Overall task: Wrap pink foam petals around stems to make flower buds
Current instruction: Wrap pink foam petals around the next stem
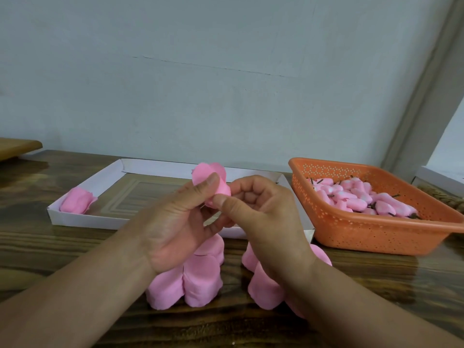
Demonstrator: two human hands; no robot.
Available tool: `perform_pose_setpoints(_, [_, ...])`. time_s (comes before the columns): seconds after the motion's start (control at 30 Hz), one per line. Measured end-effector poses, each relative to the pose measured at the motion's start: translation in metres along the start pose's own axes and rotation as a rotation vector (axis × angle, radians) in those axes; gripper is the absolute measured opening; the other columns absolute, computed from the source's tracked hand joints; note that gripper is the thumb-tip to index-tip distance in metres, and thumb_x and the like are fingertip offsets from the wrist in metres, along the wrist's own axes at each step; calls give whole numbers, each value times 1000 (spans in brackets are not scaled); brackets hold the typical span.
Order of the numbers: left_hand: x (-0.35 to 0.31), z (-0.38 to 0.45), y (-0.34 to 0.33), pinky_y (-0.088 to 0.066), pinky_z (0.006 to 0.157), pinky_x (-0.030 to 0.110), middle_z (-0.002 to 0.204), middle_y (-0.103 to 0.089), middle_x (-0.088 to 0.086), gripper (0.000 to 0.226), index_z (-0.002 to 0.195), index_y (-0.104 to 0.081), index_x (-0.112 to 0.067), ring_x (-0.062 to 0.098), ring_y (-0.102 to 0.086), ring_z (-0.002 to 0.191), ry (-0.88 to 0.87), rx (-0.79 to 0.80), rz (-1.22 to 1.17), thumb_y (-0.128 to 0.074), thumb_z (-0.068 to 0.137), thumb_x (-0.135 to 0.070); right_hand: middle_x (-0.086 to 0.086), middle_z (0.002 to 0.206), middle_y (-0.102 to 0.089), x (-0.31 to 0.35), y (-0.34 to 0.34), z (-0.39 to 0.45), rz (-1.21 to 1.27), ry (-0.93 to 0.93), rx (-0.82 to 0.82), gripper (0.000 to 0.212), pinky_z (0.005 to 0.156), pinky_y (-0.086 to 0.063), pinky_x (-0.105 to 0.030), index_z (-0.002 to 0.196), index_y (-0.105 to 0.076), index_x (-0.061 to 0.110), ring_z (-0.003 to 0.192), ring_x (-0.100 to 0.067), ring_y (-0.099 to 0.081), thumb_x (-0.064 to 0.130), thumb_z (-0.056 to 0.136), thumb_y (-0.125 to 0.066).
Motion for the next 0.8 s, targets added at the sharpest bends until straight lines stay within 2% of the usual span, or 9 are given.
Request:
perform_pose_setpoints(0.1, [-2, -2, -6, -54, 63, 28, 114, -59, 19, 93, 119, -52, 0, 19, -62, 79, 1, 64, -7, -93, 45, -39, -14, 66, -67, -1, -2, 0, 64, -45, 31, 9, 51, -53, -26, 79, -62, -4, 49, -15, -59, -2, 77, -70])
perform_pose_setpoints(0.17, [-1, -3, -7, -58, 80, 32, 121, -60, 23, 89, 119, -53, 3, 26, -65, 100, -4, 41, -27, -89, 50, -41, -17, 69, -67, 0, -1, -1, 20, -24, 9, 11, 54, -55, -28, 81, -62, -3, 52, -16, -61, -1, 76, -72])
perform_pose_setpoints(0.23, [1, -2, -5, -49, 98, 37, 123, -61, 23, 67, 114, -58, 0, 30, -59, 117, -16, -22, -54, -75, 64, -40, -16, 72, -67, 2, 1, -3, -103, 54, -44, 16, 55, -55, -29, 81, -62, 2, 57, -18, -62, 0, 73, -76])
perform_pose_setpoints(0.3, [3, -2, -4, -48, 98, 40, 107, -66, 19, 41, 99, -63, -5, 29, -64, 108, -33, -61, -51, -63, 68, -33, -12, 72, -66, 4, 1, -5, -267, 129, -84, 21, 58, -54, -37, 79, -60, 11, 61, -25, -61, 3, 72, -78])
perform_pose_setpoints(0.47, [5, -1, -5, -41, 106, 45, 104, -65, 12, 30, 88, -68, -11, 31, -61, 114, -46, -71, -50, -65, 64, -28, -17, 74, -67, -3, -1, -5, -165, 38, -73, 13, 66, -58, -46, 81, -63, 6, 65, -33, -64, 0, 76, -74])
perform_pose_setpoints(0.53, [4, -2, -9, -44, 97, 38, 91, -72, 4, 19, 66, -74, -18, 22, -67, 93, -51, -19, 29, -62, 65, -31, -15, 67, -66, -9, -3, -5, -56, -45, -19, 10, 63, -58, -35, 83, -63, 0, 59, -21, -63, -2, 78, -71])
perform_pose_setpoints(0.63, [3, -5, -12, -45, 77, 27, 85, -75, -2, 26, 61, -76, -25, 16, -63, 80, -39, 54, 122, -56, 70, -38, -7, 58, -64, -14, -12, -6, 82, -136, 68, 5, 53, -51, -23, 78, -63, 0, 50, -13, -58, -2, 80, -67])
perform_pose_setpoints(0.73, [4, -7, -11, -34, 66, 28, 99, -67, 5, 26, 71, -78, -26, 16, -47, 71, 16, 77, 182, -65, 67, -48, -8, 58, -61, -18, -21, -8, 244, -249, 175, 7, 51, -49, -22, 69, -66, 5, 47, -13, -54, 11, 72, -68])
perform_pose_setpoints(0.8, [4, -6, -9, -37, 69, 30, 113, -60, 3, 29, 64, -73, -21, 18, -47, 84, 28, 74, 192, -72, 67, -50, -7, 59, -61, -19, -25, -10, 319, -307, 240, 11, 51, -50, -22, 67, -67, 8, 46, -11, -54, 19, 69, -65])
Point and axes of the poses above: each hand's wrist, its own z-axis towards the middle knuckle, its own y-axis out of the back of the hand, x = y × z, the point moved 6 cm from there along z, towards the middle knuckle
